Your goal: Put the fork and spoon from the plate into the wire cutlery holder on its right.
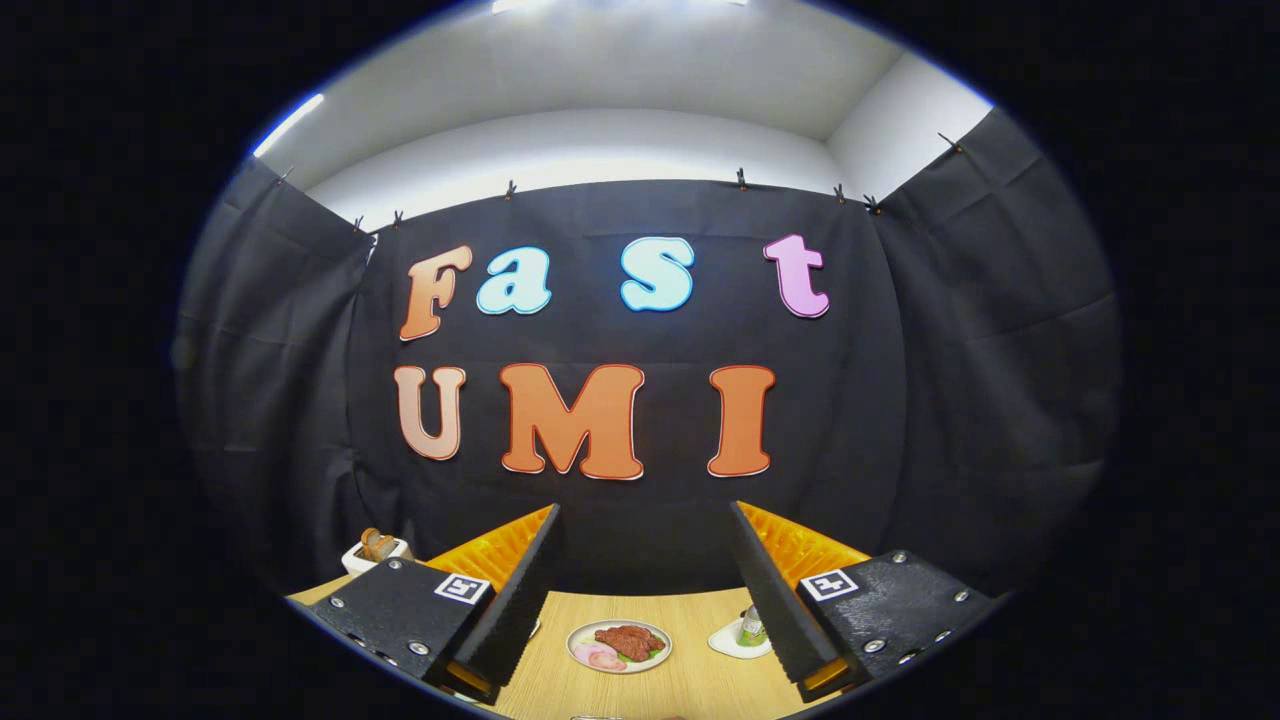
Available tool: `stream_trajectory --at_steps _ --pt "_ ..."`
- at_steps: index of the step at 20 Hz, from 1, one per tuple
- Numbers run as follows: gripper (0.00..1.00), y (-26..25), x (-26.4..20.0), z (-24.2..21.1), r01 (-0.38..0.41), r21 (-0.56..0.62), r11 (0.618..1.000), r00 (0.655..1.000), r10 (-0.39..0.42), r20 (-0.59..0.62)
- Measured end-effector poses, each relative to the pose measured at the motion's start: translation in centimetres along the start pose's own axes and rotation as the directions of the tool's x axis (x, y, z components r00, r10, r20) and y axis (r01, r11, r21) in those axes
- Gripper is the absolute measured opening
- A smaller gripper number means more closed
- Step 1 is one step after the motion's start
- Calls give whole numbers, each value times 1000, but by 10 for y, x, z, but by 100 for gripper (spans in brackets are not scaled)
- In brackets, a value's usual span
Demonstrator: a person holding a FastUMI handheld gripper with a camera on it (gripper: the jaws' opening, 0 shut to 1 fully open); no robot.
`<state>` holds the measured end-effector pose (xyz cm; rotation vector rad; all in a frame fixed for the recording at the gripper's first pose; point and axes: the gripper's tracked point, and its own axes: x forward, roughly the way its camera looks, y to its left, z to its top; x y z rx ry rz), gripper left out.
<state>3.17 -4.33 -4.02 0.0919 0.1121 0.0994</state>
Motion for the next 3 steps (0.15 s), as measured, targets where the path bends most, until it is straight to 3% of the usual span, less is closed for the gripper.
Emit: stream_trajectory --at_steps 3 --pt "97 0 -1 -2 -3 -11 1000 1000 3 -5"
